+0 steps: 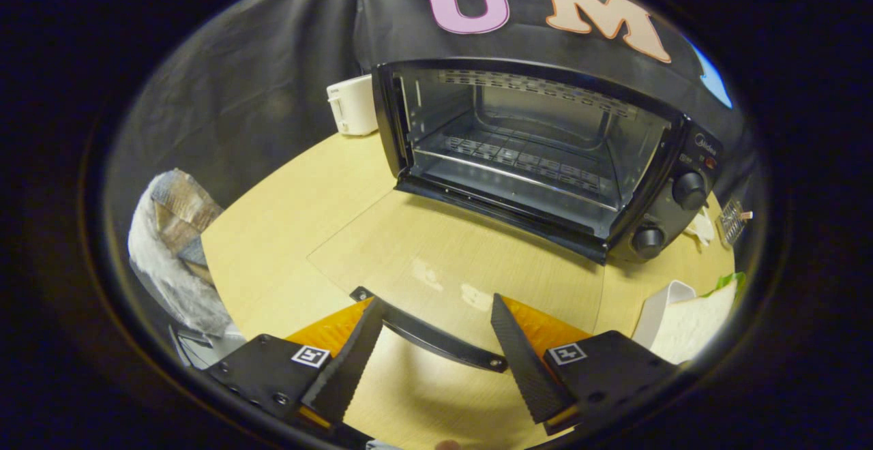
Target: Open the toaster oven, put the food inside, and close the toaster oven door.
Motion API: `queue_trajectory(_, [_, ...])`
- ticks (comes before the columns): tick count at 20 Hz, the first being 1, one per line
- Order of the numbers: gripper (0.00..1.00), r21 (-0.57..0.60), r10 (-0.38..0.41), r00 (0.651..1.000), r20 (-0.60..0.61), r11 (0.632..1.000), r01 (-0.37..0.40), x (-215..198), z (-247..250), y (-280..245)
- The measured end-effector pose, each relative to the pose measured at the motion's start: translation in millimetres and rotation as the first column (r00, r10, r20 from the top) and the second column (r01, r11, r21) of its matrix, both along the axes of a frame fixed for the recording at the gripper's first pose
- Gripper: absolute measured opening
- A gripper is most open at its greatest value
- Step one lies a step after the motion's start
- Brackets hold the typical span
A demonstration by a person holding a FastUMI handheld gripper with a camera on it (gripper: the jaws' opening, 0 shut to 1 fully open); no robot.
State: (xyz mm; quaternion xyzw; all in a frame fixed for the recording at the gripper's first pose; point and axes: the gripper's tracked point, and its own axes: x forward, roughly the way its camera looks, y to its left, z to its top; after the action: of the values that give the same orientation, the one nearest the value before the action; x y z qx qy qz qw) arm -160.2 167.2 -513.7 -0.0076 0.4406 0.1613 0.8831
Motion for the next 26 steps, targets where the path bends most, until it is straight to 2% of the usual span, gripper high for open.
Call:
queue_trajectory(4, [0.99, 0.022, -0.052, 0.994, 0.092, 0.998, 0.05, 23.0, 39.2, -23.4])
queue_trajectory(7, [0.99, 0.046, -0.127, 0.978, 0.167, 0.992, 0.121, 44.8, 75.0, -54.0])
queue_trajectory(14, [0.99, 0.064, -0.343, 0.894, 0.288, 0.939, 0.339, 73.8, 136.9, -171.1])
queue_trajectory(20, [0.98, 0.005, -0.456, 0.838, 0.301, 0.879, 0.476, 59.0, 135.5, -268.2])
queue_trajectory(26, [0.98, -0.029, -0.522, 0.816, 0.247, 0.838, 0.544, 34.6, 106.3, -318.6])
